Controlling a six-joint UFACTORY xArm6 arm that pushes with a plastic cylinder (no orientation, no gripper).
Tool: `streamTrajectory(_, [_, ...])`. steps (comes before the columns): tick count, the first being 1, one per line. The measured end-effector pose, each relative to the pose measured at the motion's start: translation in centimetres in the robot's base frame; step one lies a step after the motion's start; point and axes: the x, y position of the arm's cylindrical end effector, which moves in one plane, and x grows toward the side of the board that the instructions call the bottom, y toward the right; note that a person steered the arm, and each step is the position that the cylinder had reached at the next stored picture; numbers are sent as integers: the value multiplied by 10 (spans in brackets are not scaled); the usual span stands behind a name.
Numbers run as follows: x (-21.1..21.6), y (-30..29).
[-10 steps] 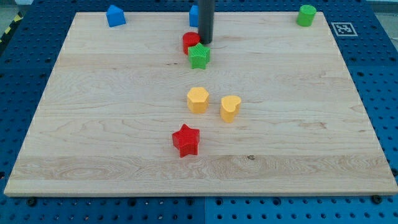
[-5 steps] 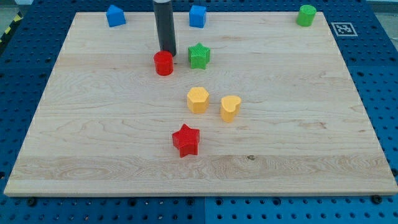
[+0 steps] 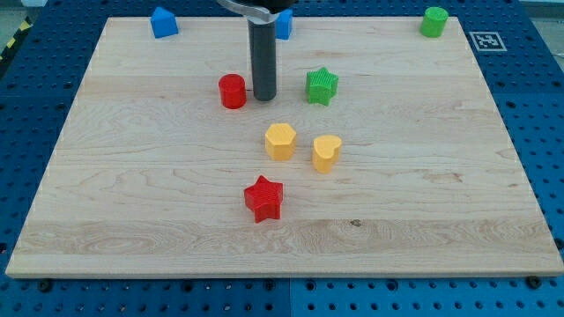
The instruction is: Move the red circle below the blue triangle
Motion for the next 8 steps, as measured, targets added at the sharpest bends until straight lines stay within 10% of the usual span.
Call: streamTrajectory(8, [-2,-156])
